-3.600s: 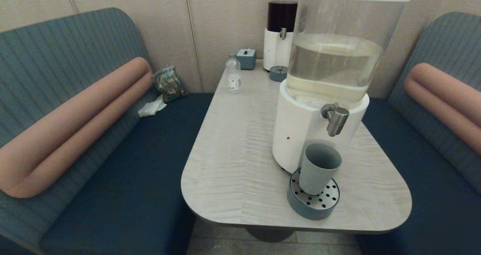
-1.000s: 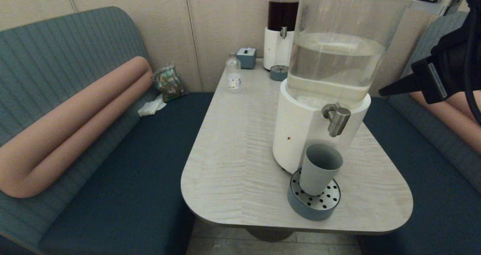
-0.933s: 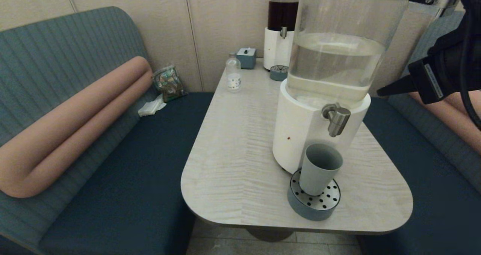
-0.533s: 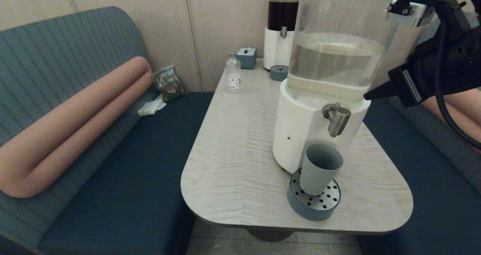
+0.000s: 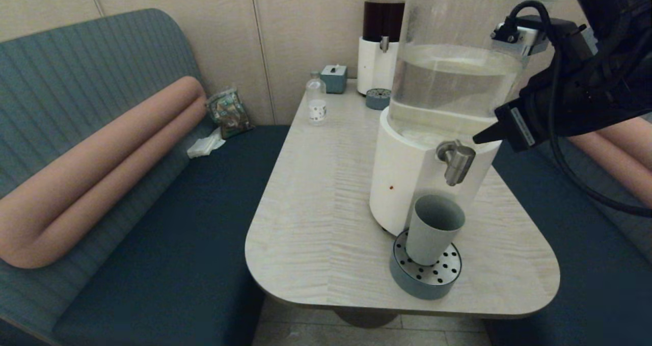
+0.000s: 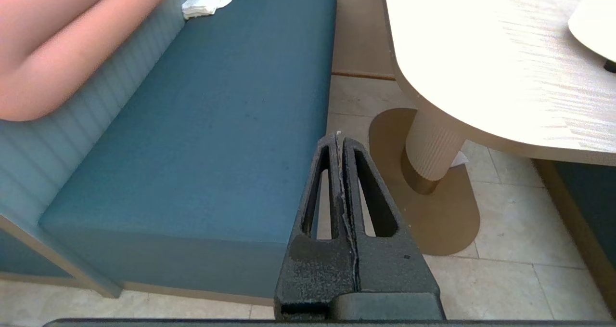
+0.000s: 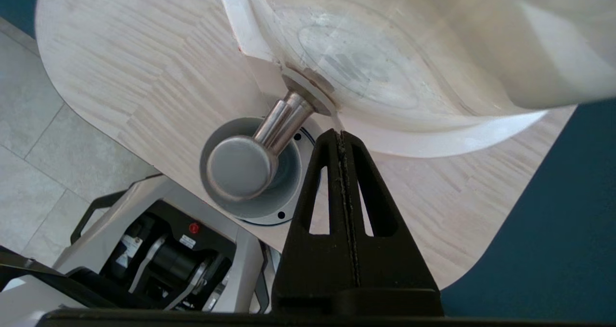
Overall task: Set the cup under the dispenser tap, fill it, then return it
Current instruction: Turn on the faucet
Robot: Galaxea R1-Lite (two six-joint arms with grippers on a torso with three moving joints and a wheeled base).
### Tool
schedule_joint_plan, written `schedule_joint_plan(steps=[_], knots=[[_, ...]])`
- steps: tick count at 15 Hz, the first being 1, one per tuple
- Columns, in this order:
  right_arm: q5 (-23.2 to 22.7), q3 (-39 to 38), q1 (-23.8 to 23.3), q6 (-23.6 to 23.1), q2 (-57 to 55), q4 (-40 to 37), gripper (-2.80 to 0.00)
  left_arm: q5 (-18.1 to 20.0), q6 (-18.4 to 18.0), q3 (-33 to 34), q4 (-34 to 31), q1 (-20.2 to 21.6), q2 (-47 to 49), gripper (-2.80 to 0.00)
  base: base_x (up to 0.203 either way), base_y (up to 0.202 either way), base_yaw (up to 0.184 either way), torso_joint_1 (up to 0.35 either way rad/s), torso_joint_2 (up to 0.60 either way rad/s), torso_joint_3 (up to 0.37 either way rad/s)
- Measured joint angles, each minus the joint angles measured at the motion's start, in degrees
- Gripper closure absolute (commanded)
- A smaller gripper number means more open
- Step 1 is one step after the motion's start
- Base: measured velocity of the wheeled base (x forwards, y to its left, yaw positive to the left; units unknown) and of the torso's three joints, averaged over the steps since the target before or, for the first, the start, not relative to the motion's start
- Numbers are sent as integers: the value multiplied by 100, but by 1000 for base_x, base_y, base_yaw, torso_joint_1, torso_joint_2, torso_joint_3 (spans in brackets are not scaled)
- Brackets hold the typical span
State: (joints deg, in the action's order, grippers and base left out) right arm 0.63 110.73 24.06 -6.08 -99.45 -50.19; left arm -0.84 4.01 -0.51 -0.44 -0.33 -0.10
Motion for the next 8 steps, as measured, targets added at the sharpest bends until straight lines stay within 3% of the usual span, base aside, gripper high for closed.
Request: schedule_joint_plan(steps=[8], knots=[[-3,21,82,-20,-232,2,0,-1,-2,0,0,3,0,0,0,0,0,0,0,0]])
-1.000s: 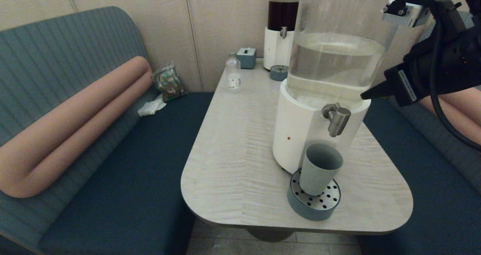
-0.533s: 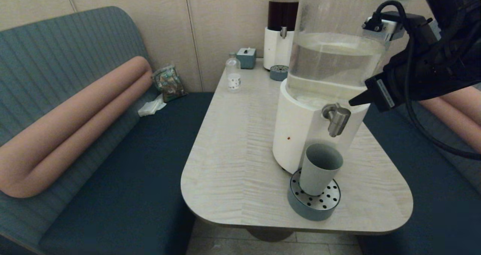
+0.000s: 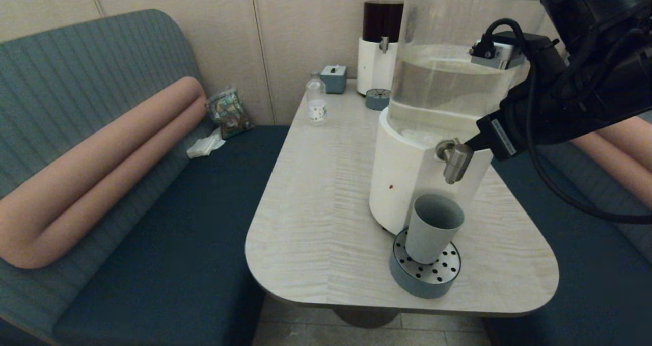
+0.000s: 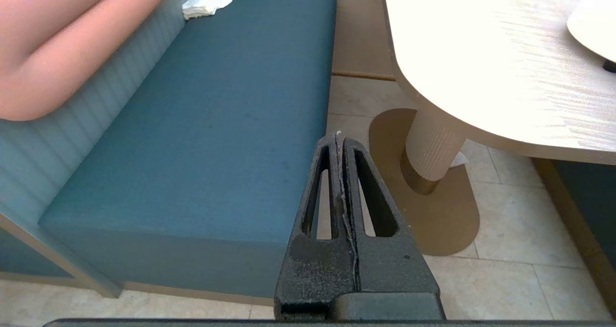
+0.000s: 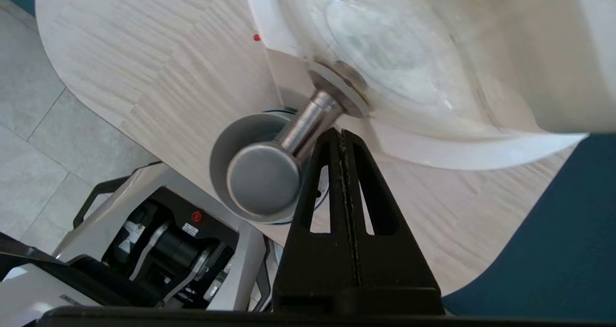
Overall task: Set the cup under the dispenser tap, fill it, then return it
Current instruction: Turn on the faucet
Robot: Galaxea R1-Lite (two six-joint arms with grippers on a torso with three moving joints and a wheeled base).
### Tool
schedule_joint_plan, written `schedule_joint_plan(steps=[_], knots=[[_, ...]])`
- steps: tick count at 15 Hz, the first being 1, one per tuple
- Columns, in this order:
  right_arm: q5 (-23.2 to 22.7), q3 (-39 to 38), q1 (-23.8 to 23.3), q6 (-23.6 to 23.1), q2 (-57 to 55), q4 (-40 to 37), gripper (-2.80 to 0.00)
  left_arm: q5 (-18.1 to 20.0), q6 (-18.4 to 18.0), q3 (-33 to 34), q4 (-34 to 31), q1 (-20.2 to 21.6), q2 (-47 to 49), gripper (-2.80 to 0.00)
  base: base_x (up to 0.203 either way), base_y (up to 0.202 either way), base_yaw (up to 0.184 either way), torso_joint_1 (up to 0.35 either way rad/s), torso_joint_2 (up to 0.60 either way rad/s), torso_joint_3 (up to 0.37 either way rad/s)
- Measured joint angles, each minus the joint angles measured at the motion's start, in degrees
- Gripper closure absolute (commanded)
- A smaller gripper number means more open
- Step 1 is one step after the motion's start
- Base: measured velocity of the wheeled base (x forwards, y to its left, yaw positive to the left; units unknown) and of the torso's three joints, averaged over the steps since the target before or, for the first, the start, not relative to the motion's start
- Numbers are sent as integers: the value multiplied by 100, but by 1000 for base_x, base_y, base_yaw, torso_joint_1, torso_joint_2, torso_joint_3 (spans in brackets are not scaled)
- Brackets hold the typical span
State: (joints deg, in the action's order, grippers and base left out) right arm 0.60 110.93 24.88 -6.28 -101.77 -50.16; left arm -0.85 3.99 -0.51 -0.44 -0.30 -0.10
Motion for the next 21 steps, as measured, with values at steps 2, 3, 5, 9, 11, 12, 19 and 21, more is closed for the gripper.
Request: schedule_joint_plan(steps=[2,3,5,9,11,12,19,21], knots=[[-2,6,23,-5,-16,4,0,0,2,-1,0,-1,0,0,0,0,0,0,0,0],[-3,6,34,-5,-20,9,0,0,1,-1,-2,-1,0,0,0,0,0,0,0,0],[6,6,86,-13,-27,22,0,1,2,-1,-1,-1,0,0,0,0,0,0,0,0],[-7,6,160,-28,-63,128,0,0,-2,-1,0,2,0,0,0,0,0,0,0,0],[-30,6,168,-11,-88,204,0,0,2,-1,-1,-1,2,0,0,0,0,0,0,0],[-56,6,171,-6,-99,215,0,-2,-1,-1,0,-1,2,0,0,0,0,0,0,0],[-336,6,174,38,-132,227,0,0,2,-1,-1,-3,2,0,0,0,0,0,0,0],[-581,-16,172,77,-129,349,0,0,-1,-1,-1,-3,2,0,0,0,0,0,0,0]])
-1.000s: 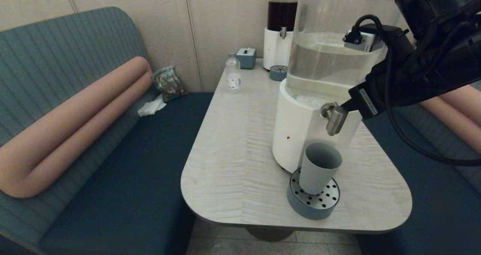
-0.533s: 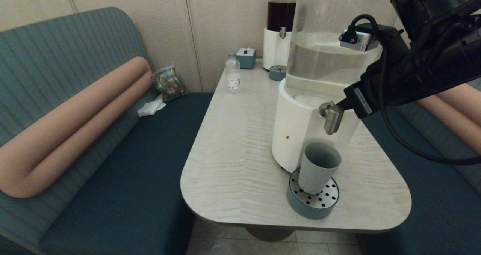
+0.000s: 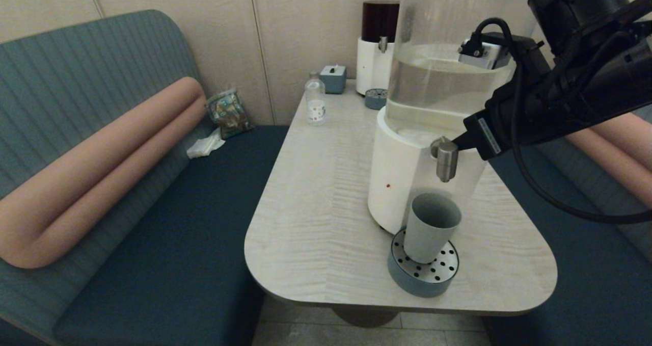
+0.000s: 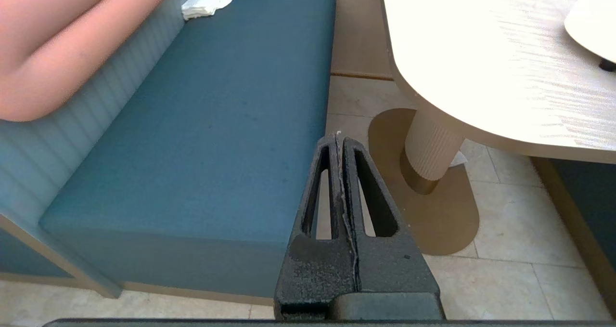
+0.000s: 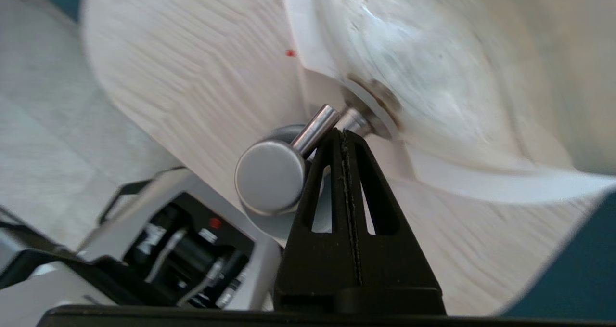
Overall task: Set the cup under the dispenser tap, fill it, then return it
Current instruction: Turn on the faucet
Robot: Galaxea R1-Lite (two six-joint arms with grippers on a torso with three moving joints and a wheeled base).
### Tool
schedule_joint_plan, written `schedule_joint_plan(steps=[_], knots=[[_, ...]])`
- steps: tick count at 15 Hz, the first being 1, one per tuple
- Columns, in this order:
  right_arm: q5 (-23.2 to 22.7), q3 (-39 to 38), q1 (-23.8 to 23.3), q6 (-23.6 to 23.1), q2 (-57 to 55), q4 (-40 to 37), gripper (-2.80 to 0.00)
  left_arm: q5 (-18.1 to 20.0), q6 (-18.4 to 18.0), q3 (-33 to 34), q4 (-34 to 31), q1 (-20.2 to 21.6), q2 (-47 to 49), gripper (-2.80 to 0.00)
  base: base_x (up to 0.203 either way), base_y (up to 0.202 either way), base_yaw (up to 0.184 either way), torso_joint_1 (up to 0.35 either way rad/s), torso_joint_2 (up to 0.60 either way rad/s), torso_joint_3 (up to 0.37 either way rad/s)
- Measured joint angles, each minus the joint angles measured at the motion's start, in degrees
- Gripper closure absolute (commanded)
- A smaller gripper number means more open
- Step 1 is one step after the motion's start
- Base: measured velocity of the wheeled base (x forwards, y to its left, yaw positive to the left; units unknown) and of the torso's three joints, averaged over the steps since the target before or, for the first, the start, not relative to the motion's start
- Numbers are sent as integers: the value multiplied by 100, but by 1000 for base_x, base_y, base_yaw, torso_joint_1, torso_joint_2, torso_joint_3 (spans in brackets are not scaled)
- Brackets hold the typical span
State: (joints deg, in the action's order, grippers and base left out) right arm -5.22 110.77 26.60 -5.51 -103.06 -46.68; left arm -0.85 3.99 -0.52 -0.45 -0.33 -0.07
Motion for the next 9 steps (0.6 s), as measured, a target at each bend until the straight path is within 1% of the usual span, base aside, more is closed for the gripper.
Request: schedule_joint_plan(steps=[4,9], knots=[[-186,-17,5,9,2,104,0,1,2,0,1,4,0,0,0,0,0,0,0,0],[-186,-93,-14,-5,46,107,0,0,2,0,1,2,0,0,0,0,0,0,0,0]])
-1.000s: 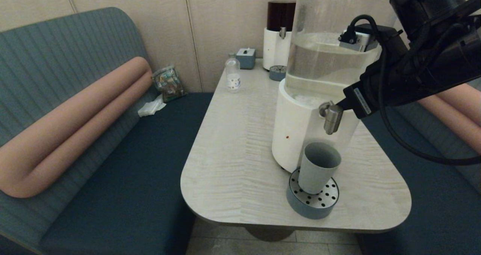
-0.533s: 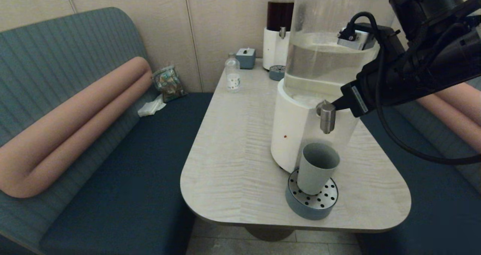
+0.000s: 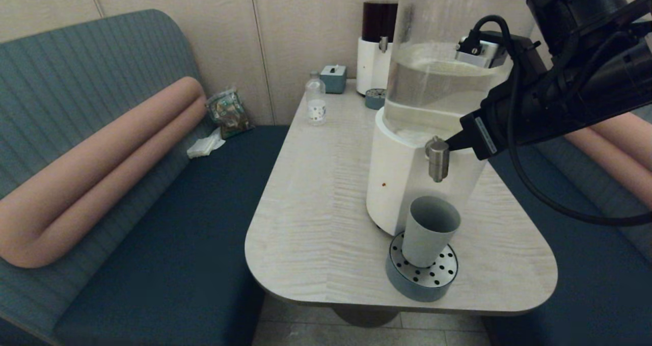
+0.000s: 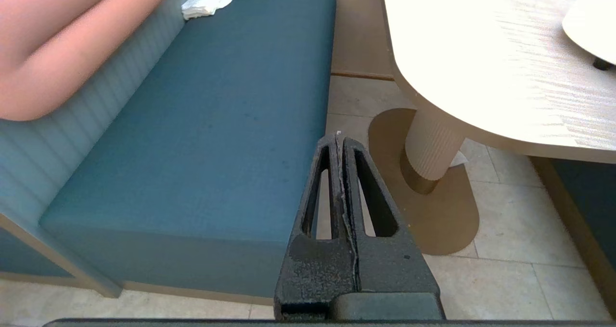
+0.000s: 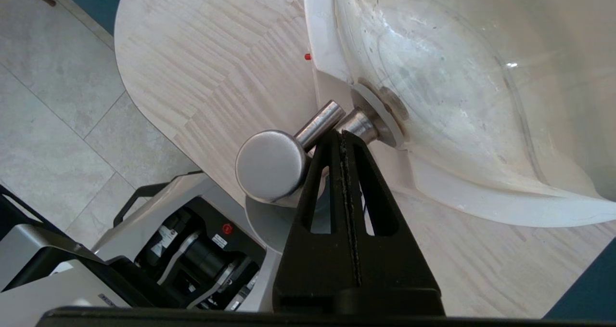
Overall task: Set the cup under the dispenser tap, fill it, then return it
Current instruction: Turn on the faucet
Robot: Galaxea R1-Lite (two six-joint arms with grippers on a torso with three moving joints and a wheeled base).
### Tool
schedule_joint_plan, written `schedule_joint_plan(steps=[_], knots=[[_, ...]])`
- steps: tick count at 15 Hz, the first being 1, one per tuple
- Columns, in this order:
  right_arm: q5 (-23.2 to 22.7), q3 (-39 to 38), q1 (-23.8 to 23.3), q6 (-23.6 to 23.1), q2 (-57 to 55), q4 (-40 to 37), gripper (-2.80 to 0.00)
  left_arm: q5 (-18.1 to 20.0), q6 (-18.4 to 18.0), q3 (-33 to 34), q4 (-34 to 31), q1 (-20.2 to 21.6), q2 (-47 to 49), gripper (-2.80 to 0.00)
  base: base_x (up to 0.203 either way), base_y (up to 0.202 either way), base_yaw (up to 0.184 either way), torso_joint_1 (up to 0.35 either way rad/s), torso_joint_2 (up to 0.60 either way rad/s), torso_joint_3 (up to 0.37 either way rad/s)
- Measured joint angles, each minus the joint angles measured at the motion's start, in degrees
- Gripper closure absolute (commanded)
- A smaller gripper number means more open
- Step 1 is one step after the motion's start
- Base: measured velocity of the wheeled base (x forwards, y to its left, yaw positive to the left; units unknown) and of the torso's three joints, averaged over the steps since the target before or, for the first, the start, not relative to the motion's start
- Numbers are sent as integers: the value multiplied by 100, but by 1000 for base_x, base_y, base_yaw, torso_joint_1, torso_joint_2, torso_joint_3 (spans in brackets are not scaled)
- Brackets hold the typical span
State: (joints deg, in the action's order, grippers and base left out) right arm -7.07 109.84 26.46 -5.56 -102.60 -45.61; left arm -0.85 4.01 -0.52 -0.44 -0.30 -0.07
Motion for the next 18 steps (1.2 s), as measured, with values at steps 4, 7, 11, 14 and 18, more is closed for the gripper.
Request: schedule_joint_plan(steps=[4,7,11,14,18], knots=[[55,-126,-72,-61,153,-8,0,0,-1,0,0,0,0,0,0,0,0,0,0,0],[71,-268,-86,-147,364,-53,0,1,-2,1,0,-2,0,0,0,0,0,0,0,0],[324,-284,-73,-222,555,-85,0,0,-2,1,2,0,0,0,0,0,0,0,0,0],[1199,64,186,270,441,-80,0,0,-4,1,0,0,0,0,0,0,0,0,0,0],[2403,174,622,864,225,-108,0,0,0,0,0,0,0,0,0,0,0,0,0,0]])
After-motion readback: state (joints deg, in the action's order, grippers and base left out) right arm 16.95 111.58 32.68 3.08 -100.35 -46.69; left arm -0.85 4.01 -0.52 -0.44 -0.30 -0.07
